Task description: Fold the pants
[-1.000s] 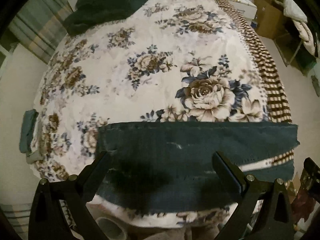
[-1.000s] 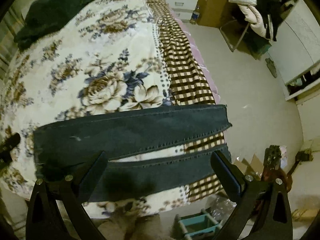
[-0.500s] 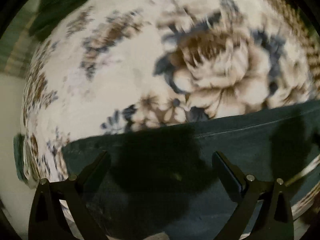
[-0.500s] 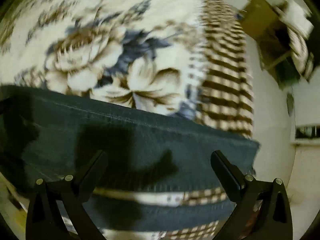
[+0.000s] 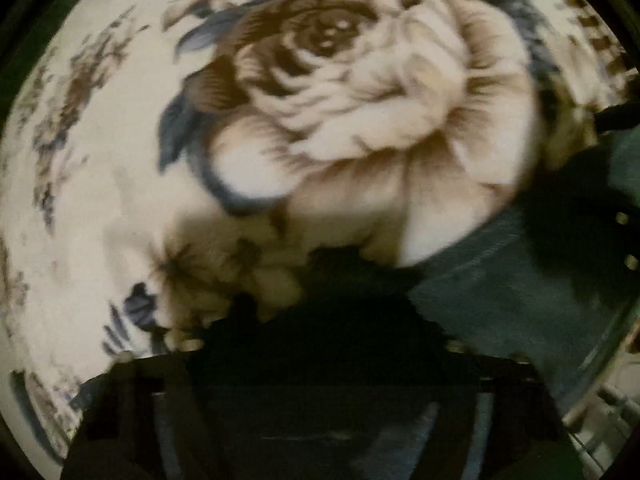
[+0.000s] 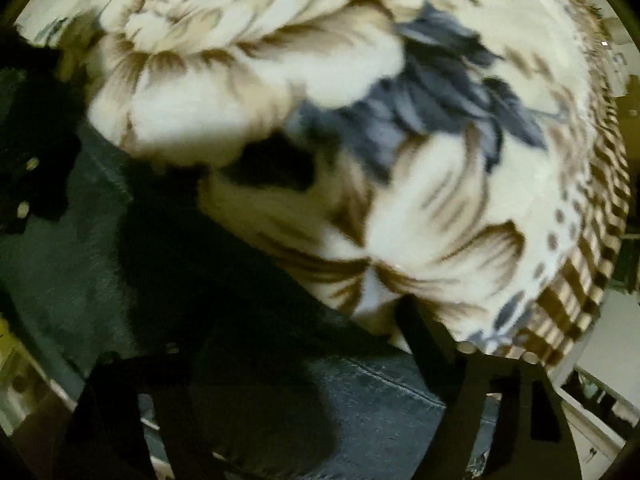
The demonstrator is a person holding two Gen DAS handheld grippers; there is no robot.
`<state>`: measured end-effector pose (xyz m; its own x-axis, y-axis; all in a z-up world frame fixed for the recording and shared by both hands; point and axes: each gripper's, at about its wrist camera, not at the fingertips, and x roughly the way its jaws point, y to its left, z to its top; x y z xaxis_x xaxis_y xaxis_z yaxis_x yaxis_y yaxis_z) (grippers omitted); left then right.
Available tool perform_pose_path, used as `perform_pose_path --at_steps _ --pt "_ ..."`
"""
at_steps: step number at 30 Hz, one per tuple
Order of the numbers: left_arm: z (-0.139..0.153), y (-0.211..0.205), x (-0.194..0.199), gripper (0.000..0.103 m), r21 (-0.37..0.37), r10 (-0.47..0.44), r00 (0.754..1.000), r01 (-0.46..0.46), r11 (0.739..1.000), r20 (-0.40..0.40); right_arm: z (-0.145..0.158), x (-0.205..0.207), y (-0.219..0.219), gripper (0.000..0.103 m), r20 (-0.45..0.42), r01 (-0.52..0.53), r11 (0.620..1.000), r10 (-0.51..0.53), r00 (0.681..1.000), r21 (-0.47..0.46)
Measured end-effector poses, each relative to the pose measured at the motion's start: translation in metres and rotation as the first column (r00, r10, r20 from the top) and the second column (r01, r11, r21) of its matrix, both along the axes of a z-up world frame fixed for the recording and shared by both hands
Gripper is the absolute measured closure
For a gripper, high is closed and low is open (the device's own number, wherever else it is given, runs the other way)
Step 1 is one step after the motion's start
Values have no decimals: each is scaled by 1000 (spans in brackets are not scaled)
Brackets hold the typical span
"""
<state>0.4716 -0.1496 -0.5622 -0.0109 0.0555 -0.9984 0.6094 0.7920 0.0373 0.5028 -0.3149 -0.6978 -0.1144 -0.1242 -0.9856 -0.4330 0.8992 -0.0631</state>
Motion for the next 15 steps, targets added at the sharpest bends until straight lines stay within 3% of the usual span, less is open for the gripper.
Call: perform_pose_path --at_steps 3,4,7,15 --pt "10 -2 -3 88 -18 -13 1000 13 1000 21 2 1 4 50 -12 -12 999 13 1000 31" --pt "13 -1 -3 93 -23 -9 1000 10 1000 28 3 1 6 59 -12 -15 999 16 1000 36" --pt "27 0 0 98 -47 9 999 -6 999 47 8 0 12 79 7 0 999 0 1000 35" --pt "84 14 -26 100 -128 77 987 -58 990 142 48 -18 1 91 119 92 995 -94 988 22"
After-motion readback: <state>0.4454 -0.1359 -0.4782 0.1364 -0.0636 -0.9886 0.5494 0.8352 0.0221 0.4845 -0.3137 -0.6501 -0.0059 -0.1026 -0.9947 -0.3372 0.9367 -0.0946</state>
